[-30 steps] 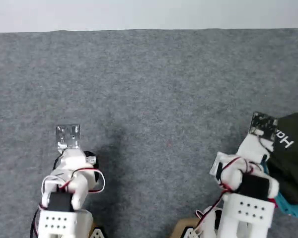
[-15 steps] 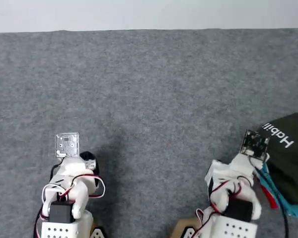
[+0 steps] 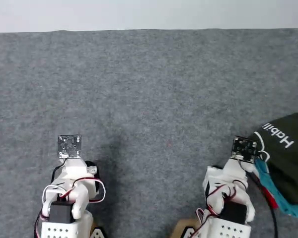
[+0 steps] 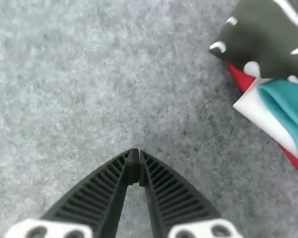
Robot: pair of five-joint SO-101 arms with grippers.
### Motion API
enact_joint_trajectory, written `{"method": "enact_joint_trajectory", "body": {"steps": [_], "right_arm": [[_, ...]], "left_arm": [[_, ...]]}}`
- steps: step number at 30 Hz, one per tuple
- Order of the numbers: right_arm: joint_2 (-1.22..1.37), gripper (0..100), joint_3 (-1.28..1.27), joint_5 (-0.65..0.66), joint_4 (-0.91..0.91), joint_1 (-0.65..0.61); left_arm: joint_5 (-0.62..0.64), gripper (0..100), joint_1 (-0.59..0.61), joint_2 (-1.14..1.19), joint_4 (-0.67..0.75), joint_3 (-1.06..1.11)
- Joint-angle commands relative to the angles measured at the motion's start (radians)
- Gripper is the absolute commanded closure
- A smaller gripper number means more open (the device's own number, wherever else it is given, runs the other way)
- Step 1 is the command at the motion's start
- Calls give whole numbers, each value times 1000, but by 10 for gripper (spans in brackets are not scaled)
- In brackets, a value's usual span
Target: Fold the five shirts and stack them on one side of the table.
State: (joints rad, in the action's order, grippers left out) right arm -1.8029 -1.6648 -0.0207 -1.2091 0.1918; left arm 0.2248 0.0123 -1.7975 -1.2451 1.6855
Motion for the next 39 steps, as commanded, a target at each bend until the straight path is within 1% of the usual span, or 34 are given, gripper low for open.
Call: {"method": "enact_joint_trajectory", "body": {"steps": [1,9,39], "right_arm": [[-12,988,-20,26,-8,-5],[-10,988,-20,32,-93,2],[-10,988,-20,31,-97,2]], "left_arm": [[12,997,-3,-3,-3,-4],[12,997,-3,-3,-3,-4],[12,997,-3,-3,-3,-4]]}}
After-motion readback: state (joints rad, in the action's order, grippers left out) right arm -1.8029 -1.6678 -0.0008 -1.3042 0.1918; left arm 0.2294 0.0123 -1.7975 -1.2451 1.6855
